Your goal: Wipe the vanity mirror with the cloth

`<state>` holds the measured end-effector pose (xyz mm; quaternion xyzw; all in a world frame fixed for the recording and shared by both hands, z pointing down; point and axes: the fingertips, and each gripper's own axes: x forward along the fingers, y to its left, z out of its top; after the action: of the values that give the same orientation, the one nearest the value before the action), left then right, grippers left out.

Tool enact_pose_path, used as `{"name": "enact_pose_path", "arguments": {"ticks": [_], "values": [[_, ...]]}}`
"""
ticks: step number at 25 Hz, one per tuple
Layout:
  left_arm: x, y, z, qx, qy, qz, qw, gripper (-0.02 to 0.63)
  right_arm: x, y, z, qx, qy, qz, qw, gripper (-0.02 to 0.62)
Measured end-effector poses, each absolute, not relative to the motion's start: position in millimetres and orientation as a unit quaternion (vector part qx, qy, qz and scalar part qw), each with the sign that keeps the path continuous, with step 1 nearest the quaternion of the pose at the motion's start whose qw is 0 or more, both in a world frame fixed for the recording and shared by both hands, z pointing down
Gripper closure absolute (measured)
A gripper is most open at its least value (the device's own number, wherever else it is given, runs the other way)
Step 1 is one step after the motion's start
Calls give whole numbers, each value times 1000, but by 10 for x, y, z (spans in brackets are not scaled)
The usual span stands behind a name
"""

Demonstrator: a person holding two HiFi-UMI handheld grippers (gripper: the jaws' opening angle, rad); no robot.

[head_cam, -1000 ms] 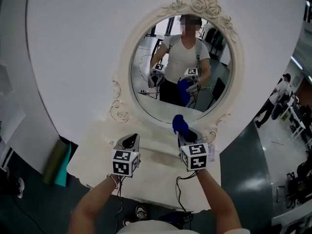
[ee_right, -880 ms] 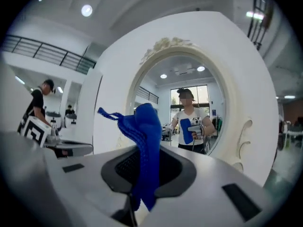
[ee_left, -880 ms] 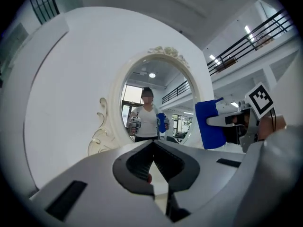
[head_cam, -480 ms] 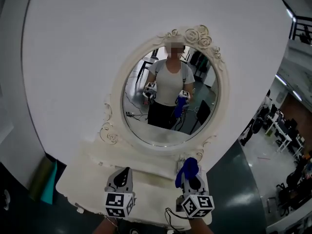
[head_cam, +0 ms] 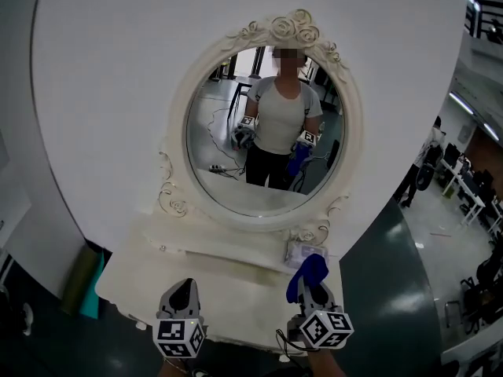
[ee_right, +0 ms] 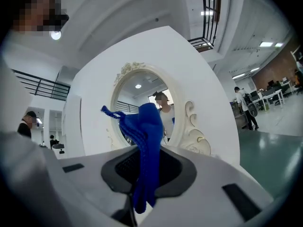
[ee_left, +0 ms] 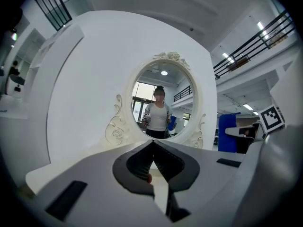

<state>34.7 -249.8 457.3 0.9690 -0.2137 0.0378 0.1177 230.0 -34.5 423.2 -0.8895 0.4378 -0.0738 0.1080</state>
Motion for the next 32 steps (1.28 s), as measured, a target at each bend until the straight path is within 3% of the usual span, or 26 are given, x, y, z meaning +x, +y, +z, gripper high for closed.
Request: {"name": "enact_pose_path", "arguments": {"ticks": [5,16,32], "values": [[367,-2320,4723,961,-231,56,140,601,2256,-164,4422,-884,452,-92,76,529],[447,-1994,4669,961,-242,67,114,600,2164,-51,4602,-859,485,-130,98,529],[362,-1956,4671,956,-259,65,118,601,2069,-96,4618,-856,497,-130,56,531]]}}
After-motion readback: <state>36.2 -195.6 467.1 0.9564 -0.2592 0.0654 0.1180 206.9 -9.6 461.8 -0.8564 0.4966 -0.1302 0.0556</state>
